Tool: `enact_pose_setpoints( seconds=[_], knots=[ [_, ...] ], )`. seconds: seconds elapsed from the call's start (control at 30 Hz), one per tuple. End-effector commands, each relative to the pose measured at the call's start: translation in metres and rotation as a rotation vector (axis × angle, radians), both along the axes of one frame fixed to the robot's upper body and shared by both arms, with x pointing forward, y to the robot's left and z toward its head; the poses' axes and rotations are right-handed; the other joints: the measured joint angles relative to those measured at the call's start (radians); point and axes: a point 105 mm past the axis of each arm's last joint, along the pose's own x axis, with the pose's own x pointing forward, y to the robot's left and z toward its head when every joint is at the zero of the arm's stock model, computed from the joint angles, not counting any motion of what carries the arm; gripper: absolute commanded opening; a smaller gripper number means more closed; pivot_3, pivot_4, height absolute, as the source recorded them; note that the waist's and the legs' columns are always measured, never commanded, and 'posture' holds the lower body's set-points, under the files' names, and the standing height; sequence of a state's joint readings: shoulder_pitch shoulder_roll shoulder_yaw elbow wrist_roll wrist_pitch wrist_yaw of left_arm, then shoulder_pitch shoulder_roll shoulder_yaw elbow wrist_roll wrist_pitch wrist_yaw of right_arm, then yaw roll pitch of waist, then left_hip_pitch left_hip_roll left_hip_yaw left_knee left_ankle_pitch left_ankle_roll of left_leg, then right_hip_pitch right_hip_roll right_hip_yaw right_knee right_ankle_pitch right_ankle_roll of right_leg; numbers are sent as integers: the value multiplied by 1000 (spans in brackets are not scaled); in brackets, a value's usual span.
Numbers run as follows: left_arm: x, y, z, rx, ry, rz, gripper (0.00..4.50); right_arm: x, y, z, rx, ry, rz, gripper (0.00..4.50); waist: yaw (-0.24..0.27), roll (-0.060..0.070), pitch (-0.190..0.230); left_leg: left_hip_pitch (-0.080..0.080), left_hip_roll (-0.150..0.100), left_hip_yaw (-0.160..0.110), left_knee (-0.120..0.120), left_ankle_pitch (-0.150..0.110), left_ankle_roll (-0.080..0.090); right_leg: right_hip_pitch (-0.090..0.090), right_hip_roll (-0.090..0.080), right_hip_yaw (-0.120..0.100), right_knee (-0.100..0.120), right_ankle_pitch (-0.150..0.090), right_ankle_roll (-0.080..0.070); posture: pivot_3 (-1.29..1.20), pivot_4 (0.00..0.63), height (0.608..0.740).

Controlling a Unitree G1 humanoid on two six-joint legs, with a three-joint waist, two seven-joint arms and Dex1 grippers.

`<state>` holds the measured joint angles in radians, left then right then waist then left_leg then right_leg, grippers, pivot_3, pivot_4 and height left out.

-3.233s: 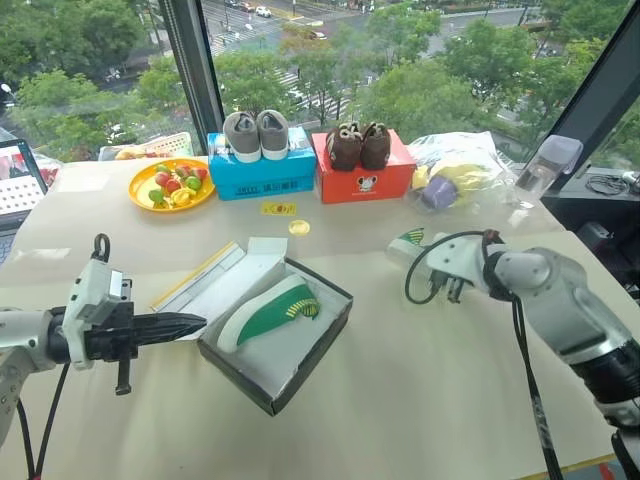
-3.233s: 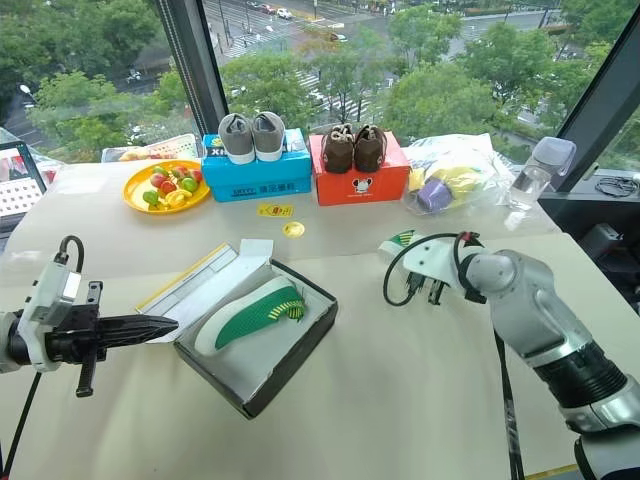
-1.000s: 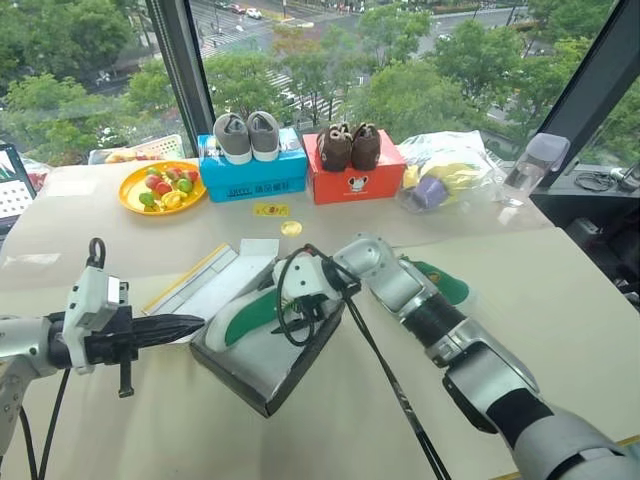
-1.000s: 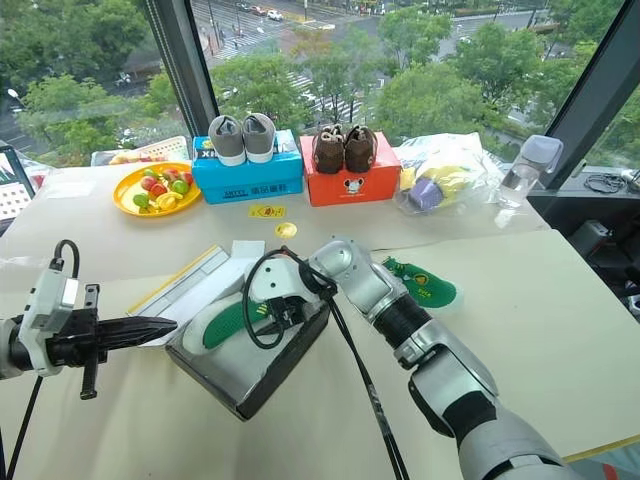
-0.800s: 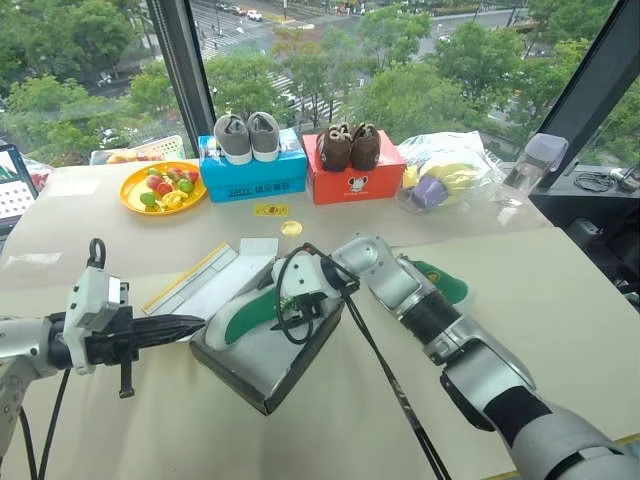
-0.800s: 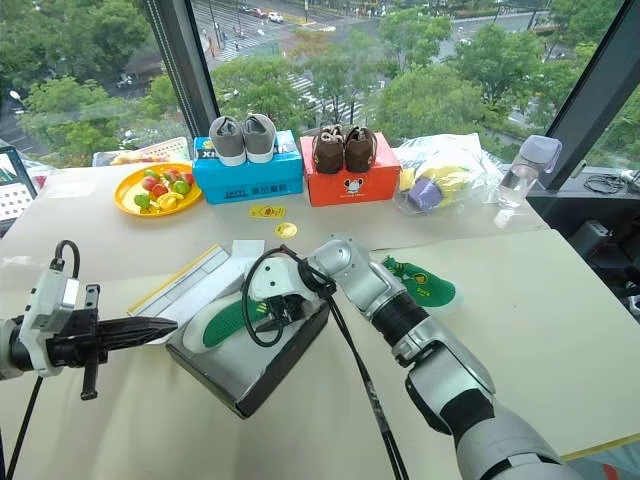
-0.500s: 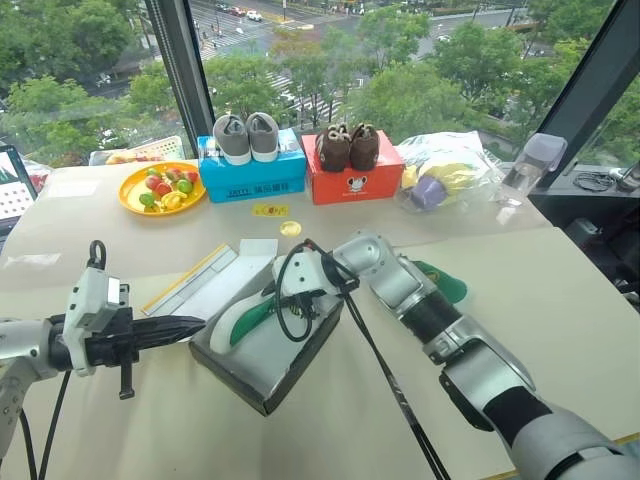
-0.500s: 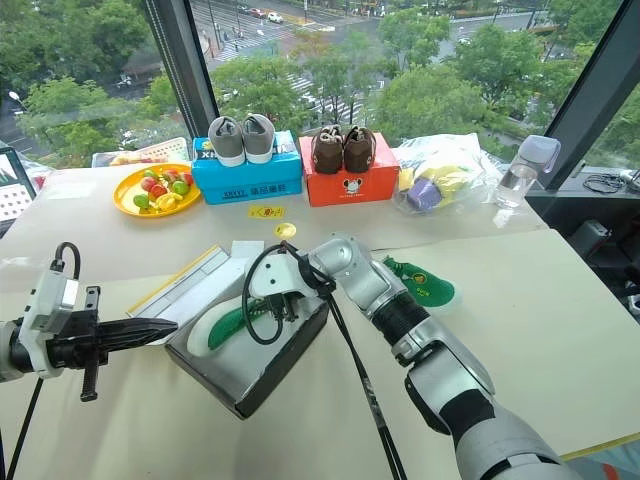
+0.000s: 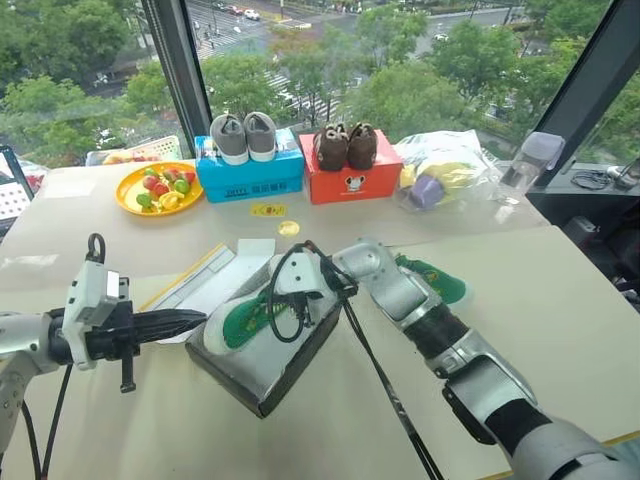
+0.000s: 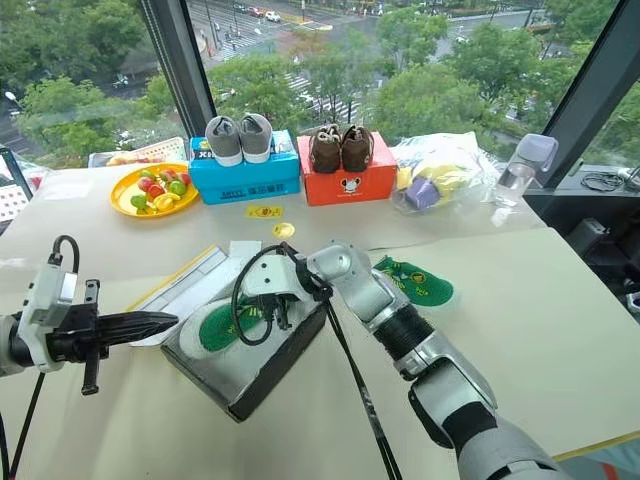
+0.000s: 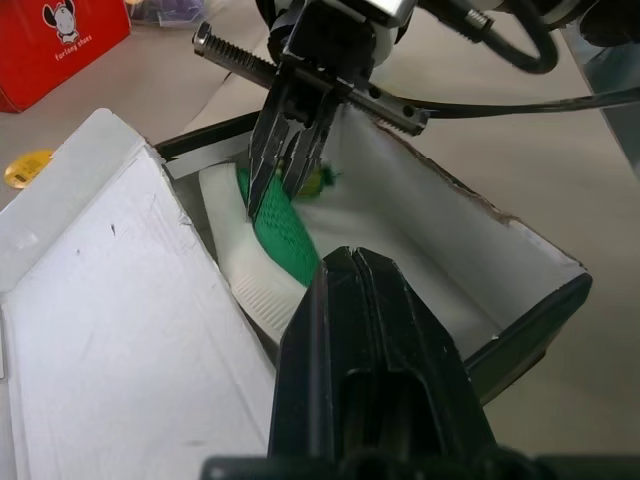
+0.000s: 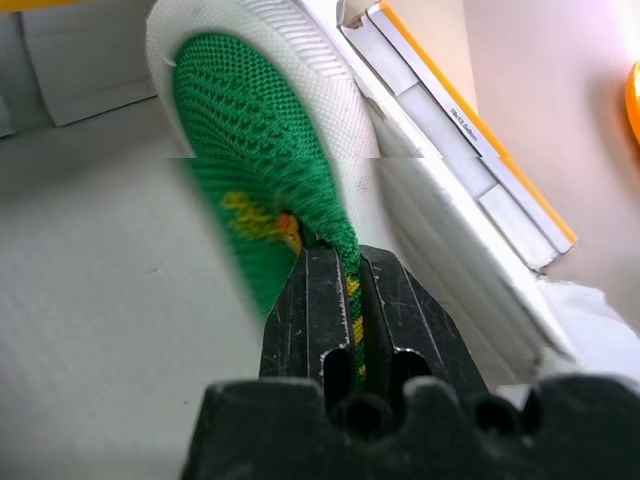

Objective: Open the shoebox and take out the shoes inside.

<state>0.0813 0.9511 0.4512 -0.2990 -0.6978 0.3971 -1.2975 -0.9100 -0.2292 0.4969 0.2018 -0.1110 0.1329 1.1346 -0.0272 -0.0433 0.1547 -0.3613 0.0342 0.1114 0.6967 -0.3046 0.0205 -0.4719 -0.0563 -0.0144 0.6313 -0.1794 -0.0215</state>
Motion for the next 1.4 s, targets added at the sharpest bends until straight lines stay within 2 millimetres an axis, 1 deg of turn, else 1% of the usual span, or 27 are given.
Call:
enact_pose_setpoints(
  seconds=[0.03, 0.17, 0.27, 0.33, 0.4, 0.47, 0.53, 0.6, 0.67, 0.7, 0.77, 0.83, 0.87, 0.9, 0.97, 1.0, 1.07, 1.13, 1.2, 1.23, 1.27, 1.3, 1.4],
  knots=[
    [-1, -2, 9, 17, -30, -14, 0, -15, -10, 52, 121, -47, 39, 89, 5, 0, 0, -1, 0, 0, 0, 0, 0, 0, 0, 0, 0, 0, 0, 0, 150, 731],
    [0, -1, 8, 20, -28, -14, 0, -29, -20, 74, 175, 7, 62, 89, 9, 0, 0, -1, 0, 0, 0, 0, 0, 0, -1, -1, -2, 0, 0, 0, 150, 731],
    [0, -2, 8, 23, -29, -16, 0, -31, -24, 77, 204, 72, 49, 89, 9, 0, 0, -1, 0, 0, 0, 0, 0, 0, -1, -1, -2, 0, 0, 0, 150, 731],
    [0, -2, 8, 24, -28, -17, 0, -30, -25, 77, 263, 203, 26, 89, 8, 0, 0, -1, 0, 0, 0, -1, 1, 0, 0, -1, -2, 0, 0, 0, 150, 731],
    [1, -2, 8, 24, -28, -18, 0, -26, -26, 75, 293, 276, -7, 89, 8, 0, 0, -1, 0, 0, 0, -1, 1, 0, 0, -1, -1, 0, 0, 0, 150, 731],
    [1, -2, 8, 28, -28, -21, 0, -26, -26, 72, 327, 393, -17, 89, 7, 0, 0, -1, 0, 0, 0, -1, 1, 0, 1, -1, -1, 0, 0, 0, 150, 731],
    [2, -2, 8, 28, -28, -21, 0, -26, -27, 71, 345, 469, -20, 89, 10, 0, 0, -1, 0, 0, 0, -1, 2, 0, 1, -1, -1, 0, 0, 0, 150, 731],
    [2, -1, 8, 31, -25, -23, 0, -23, -30, 58, 355, 614, -38, 89, 11, 0, 0, -1, 0, -1, 0, -1, 2, 0, 0, -1, -1, 0, 0, 0, 150, 731],
    [2, -1, 9, 33, -25, -25, 0, -19, -30, 49, 361, 676, -60, 89, 13, 0, 0, -1, 0, -1, 0, -2, 3, 0, 0, -1, -1, 0, 0, 0, 150, 731],
    [2, -1, 9, 35, -25, -25, 0, -18, -29, 50, 376, 688, -62, 89, 14, 0, 0, -1, 0, -1, 0, -2, 4, 0, 0, -1, -1, 0, 0, 0, 150, 731],
    [2, -1, 9, 36, -24, -25, 0, -15, -28, 58, 421, 711, -62, 89, 13, 0, 0, -1, -1, 0, 0, -2, 4, 0, 0, -1, -1, 0, 0, 0, 150, 731],
    [2, -1, 9, 37, -24, -26, 0, -10, -30, 70, 466, 713, -71, 89, 11, 0, 0, -2, 0, 0, 0, -2, 4, 0, 0, -1, -1, 0, 0, 0, 150, 731],
    [2, -1, 9, 37, -24, -27, 0, -8, -33, 79, 492, 701, -76, 89, 9, 0, 0, -2, 0, -1, 0, -2, 4, 0, 0, -1, -2, 0, 0, 0, 150, 731],
    [2, -1, 9, 38, -23, -27, 0, -7, -38, 88, 518, 687, -77, 89, 8, 0, 0, -2, 0, -1, 0, -2, 4, -1, 0, -1, -1, 0, 0, 0, 150, 731],
    [1, -2, 9, 38, -22, -30, 0, -9, -55, 113, 563, 636, -94, 89, 10, 0, 0, -2, 0, -1, 0, -2, 3, -1, 0, -1, -2, 0, 0, 0, 150, 731],
    [1, -2, 10, 39, -22, -31, 0, -12, -64, 123, 574, 622, -102, 89, 12, 0, 0, -3, 0, -1, 0, -2, 3, -1, 0, -1, -2, 0, 0, 0, 150, 731],
    [1, -3, 11, 37, -22, -35, 0, -19, -80, 134, 570, 647, -134, 89, 18, 0, 0, -4, -1, -2, 0, -2, 3, -1, -1, -3, -2, 0, 1, 0, 150, 731],
    [2, -5, 12, 30, -22, -43, 0, -27, -98, 139, 539, 688, -183, 89, 18, 0, 0, -6, -1, -2, 0, -1, 1, -1, -2, -4, -4, 0, 1, 0, 150, 731],
    [2, -8, 14, 8, -17, -51, 0, -36, -112, 138, 501, 726, -215, 89, 17, 0, 0, -7, -1, -2, 0, -1, 1, -1, -2, -4, -5, 1, 1, 0, 150, 731],
    [2, -10, 15, -1, -15, -60, 0, -41, -124, 138, 475, 763, -240, 89, 16, 0, 0, -7, -1, -3, 0, -1, 2, -1, -2, -4, -6, 1, 2, 0, 150, 731],
    [2, -12, 15, -5, -14, -65, 0, -46, -135, 137, 453, 799, -266, 89, 16, 0, 0, -7, -1, -3, 0, -2, 3, -1, -2, -4, -6, 1, 2, 0, 150, 731],
    [2, -14, 14, -8, -13, -70, 0, -50, -146, 136, 433, 834, -295, 89, 16, 0, 0, -7, -1, -3, 0, -5, 9, -1, -3, -4, -7, 1, 3, 0, 150, 731],
    [3, -16, 11, -14, -5, -78, 0, -56, -170, 134, 419, 927, -345, 89, 16, 0, 0, -7, -2, -3, 0, -6, 10, -1, -3, -3, -8, 1, 3, 0, 150, 731]
  ],
)
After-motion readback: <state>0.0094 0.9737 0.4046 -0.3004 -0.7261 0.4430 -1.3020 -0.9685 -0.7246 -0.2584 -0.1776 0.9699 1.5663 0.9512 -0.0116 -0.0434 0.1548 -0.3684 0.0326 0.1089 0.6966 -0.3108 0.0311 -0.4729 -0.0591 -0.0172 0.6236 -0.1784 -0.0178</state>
